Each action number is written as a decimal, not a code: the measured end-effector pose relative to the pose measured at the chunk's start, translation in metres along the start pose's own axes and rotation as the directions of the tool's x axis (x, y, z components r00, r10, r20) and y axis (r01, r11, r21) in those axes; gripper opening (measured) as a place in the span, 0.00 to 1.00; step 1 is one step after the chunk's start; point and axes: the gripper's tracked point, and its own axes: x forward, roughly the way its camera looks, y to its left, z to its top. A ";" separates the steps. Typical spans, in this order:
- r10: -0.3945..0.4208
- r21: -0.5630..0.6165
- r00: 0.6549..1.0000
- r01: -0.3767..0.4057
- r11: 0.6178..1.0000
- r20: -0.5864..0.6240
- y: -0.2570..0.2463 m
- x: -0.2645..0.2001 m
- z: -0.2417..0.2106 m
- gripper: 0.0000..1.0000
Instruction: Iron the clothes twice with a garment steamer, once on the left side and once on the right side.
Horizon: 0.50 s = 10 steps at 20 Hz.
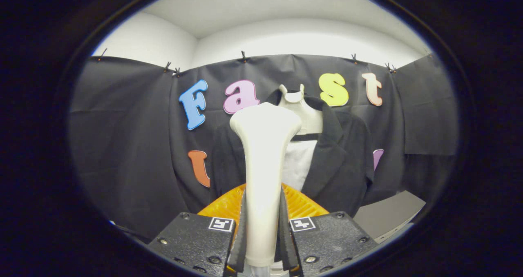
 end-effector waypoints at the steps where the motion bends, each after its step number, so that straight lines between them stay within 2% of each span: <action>1: 0.000 -0.016 1.000 0.000 1.000 0.012 0.009 0.005 0.004 0.37; 4: 0.007 -0.056 1.000 -0.006 0.998 0.007 0.027 0.017 0.001 0.37; 10: -0.020 -0.048 0.998 0.017 0.999 -0.052 0.031 0.038 -0.029 0.37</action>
